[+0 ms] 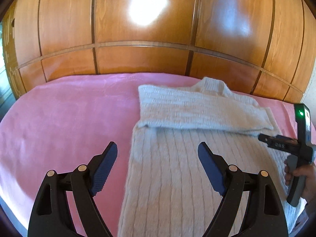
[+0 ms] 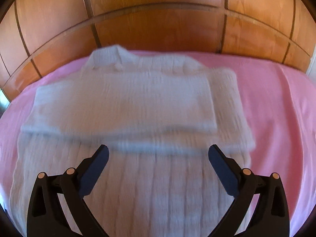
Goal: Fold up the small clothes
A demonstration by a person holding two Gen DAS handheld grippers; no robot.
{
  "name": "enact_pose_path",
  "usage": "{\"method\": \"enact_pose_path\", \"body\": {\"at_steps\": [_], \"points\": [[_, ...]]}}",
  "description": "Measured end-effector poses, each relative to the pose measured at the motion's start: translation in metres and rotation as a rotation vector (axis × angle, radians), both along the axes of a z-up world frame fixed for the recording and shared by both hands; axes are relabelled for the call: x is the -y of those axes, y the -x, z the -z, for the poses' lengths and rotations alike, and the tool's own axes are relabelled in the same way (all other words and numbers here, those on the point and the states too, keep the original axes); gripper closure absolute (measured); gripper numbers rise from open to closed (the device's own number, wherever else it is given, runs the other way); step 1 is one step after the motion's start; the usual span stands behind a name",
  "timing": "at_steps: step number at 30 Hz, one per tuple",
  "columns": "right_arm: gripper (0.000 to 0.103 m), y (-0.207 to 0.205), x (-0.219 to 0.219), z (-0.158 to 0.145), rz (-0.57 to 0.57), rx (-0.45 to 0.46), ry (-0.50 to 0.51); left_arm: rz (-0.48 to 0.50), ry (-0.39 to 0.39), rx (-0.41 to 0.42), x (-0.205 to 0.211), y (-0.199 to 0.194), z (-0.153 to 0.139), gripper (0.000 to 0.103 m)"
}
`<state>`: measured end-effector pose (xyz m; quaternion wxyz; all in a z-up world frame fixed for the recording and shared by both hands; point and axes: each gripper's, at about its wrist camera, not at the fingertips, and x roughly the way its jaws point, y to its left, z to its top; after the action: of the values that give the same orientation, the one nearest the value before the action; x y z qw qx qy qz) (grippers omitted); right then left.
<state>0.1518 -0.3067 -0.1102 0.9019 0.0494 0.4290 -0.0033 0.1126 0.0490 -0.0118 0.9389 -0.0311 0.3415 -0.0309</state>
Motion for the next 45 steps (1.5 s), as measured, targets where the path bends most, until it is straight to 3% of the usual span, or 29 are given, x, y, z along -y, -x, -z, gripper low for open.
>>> {"method": "enact_pose_path", "body": {"at_steps": [12,17,21,24,27,29,34,38,41,45], "points": [[0.002,0.102,0.031,0.008,-0.023,-0.05,-0.053,-0.021,0.011,-0.102,-0.03,0.039,0.041,0.02],[0.006,0.138,0.052,0.009,-0.018,-0.065,-0.152,-0.011,0.105,-0.166,-0.059,0.069,0.056,0.022],[0.026,0.162,0.052,0.016,-0.059,-0.107,-0.204,0.051,0.237,-0.271,-0.068,0.089,0.074,0.048],[0.041,0.179,0.044,0.015,-0.109,-0.128,-0.206,0.08,0.237,-0.281,-0.063,0.102,0.08,0.052],[0.062,0.191,0.039,0.017,-0.148,-0.159,-0.202,0.125,0.265,-0.311,-0.057,0.108,0.082,0.085],[0.089,0.192,0.036,0.015,-0.183,-0.18,-0.213,0.157,0.248,-0.314,-0.05,0.109,0.08,0.097],[0.092,0.187,0.032,-0.019,-0.229,-0.09,-0.291,0.221,0.387,-0.266,-0.058,0.099,0.051,0.097],[0.093,0.156,0.041,-0.041,-0.202,0.0,-0.379,0.192,0.508,-0.219,-0.07,0.07,0.031,0.098],[0.095,0.124,0.05,-0.042,-0.139,0.023,-0.403,0.162,0.551,-0.207,-0.07,0.037,0.026,0.098],[0.095,0.081,0.069,-0.031,-0.045,-0.006,-0.417,0.125,0.546,-0.221,-0.064,-0.016,0.026,0.098]]}}
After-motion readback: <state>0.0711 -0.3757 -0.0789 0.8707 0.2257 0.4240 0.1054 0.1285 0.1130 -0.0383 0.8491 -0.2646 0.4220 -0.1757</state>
